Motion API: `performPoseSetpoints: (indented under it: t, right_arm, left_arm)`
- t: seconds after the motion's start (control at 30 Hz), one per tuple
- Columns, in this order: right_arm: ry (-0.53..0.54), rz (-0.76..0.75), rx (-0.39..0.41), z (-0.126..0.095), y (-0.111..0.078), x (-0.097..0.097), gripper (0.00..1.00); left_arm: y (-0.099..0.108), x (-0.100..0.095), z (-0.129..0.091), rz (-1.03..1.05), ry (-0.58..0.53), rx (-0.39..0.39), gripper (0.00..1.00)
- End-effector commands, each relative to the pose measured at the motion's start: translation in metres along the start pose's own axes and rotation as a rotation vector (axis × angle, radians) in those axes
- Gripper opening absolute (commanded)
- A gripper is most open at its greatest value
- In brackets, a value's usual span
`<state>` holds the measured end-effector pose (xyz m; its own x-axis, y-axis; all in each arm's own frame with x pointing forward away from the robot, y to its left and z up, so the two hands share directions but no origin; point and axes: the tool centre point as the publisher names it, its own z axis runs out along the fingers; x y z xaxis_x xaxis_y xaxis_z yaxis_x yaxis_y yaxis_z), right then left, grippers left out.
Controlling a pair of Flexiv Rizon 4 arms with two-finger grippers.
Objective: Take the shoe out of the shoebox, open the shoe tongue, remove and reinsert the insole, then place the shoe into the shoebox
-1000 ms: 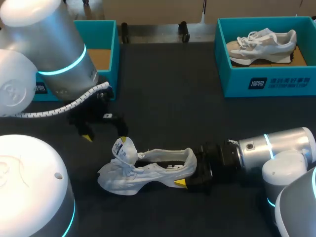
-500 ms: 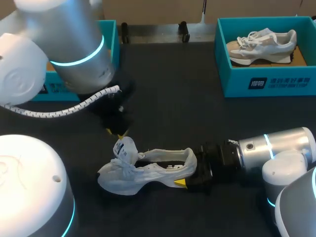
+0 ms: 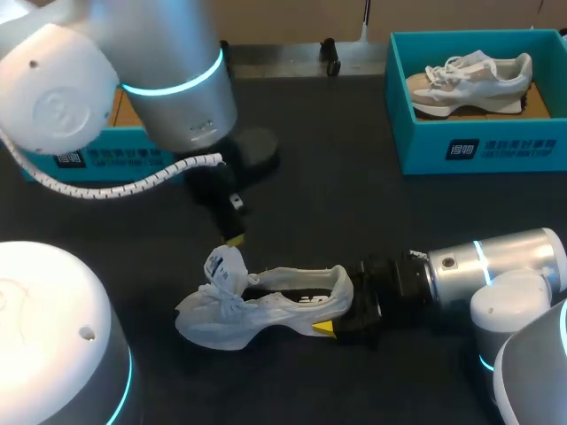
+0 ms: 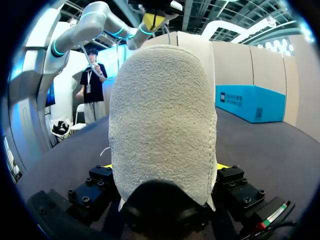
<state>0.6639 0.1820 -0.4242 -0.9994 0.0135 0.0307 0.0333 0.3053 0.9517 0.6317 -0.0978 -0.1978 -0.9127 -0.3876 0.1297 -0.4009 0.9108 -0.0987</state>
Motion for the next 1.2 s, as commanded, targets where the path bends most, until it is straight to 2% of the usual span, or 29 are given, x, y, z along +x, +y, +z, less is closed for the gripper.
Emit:
performPoseSetpoints:
  t: [0.03,0.2,0.33,0.53,0.63,0.7,1.2]
  right_arm:
    - [0.0,0.0,0.006,0.001,0.001,0.0,0.0]
    - [0.0,0.0,0.006,0.001,0.001,0.0,0.0]
    - [0.0,0.0,0.006,0.001,0.001,0.0,0.0]
    - [0.0,0.0,0.006,0.001,0.001,0.0,0.0]
    - [0.0,0.0,0.006,0.001,0.001,0.0,0.0]
    - [0.0,0.0,0.006,0.001,0.001,0.0,0.0]
    - [0.0,0.0,0.006,0.001,0.001,0.0,0.0]
  left_arm:
    - [-0.007,-0.006,0.0,0.086,0.027,-0.051,0.0]
    - [-0.007,-0.006,0.0,0.086,0.027,-0.051,0.0]
    - [-0.013,0.0,0.012,0.23,-0.01,0.022,0.0]
    - [-0.022,0.006,0.035,0.353,-0.013,0.055,0.0]
    - [-0.028,0.008,0.048,0.432,0.071,0.052,0.0]
    - [-0.036,0.009,0.061,0.486,0.126,0.023,0.0]
    - [-0.036,0.009,0.061,0.486,0.126,0.023,0.0]
